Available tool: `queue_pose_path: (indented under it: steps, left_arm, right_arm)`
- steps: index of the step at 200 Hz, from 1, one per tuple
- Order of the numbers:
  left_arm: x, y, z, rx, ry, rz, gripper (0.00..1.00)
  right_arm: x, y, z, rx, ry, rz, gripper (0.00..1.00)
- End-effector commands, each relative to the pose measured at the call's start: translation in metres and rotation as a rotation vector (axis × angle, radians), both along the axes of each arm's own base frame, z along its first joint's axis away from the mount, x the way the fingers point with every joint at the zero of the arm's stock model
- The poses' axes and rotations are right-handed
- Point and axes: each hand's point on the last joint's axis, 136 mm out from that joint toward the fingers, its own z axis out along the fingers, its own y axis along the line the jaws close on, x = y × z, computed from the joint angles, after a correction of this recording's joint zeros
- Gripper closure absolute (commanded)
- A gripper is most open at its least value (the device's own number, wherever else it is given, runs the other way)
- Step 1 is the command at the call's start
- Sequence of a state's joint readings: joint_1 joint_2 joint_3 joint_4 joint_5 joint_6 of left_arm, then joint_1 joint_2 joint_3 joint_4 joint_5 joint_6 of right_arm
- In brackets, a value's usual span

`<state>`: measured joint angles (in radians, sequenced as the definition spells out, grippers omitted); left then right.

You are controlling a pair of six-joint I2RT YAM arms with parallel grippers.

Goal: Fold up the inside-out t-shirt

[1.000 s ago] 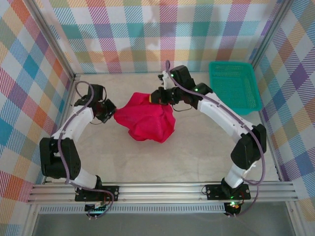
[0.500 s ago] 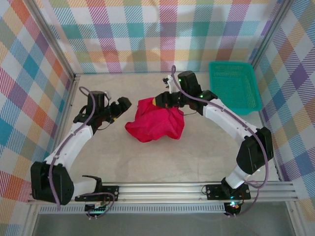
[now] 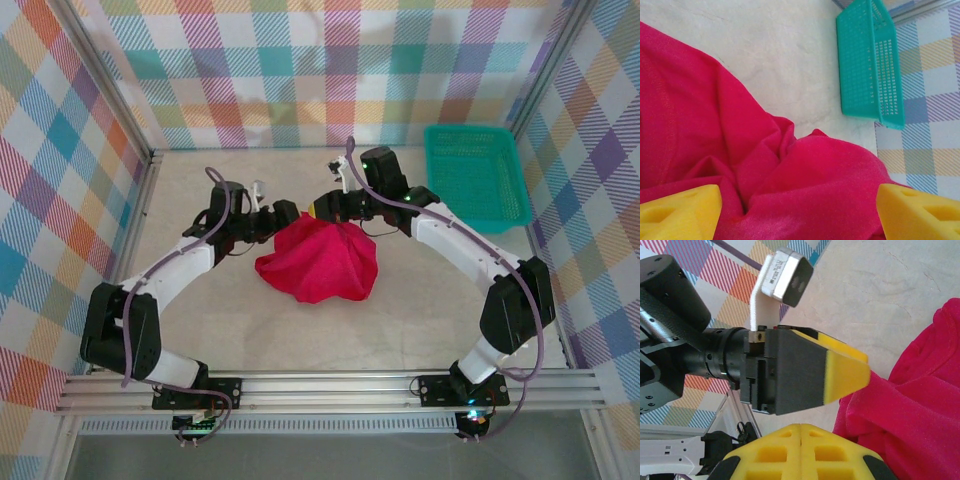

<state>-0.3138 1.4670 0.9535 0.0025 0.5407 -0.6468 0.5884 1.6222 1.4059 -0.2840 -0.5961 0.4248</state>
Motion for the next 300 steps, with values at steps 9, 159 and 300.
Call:
queue_pose_path:
  steps: [9,159,300]
  left_arm:
    - [0.004,-0.019,0.011,-0.04,-0.04,-0.05,0.26]
    - [0.026,0.001,0.041,0.085,0.053,0.069,1.0]
    - [0.038,0.03,0.007,0.108,0.231,0.235,1.0]
  right_arm:
    - [-0.002,0.0,0.006,0.016,-0.045,0.025,1.0]
    - [-0.021,-0.081,-0.089,-0.21,0.058,-0.167,1.0]
    - [-0.063,-0.072,-0.116,-0.462,0.058,-0.22,0.71]
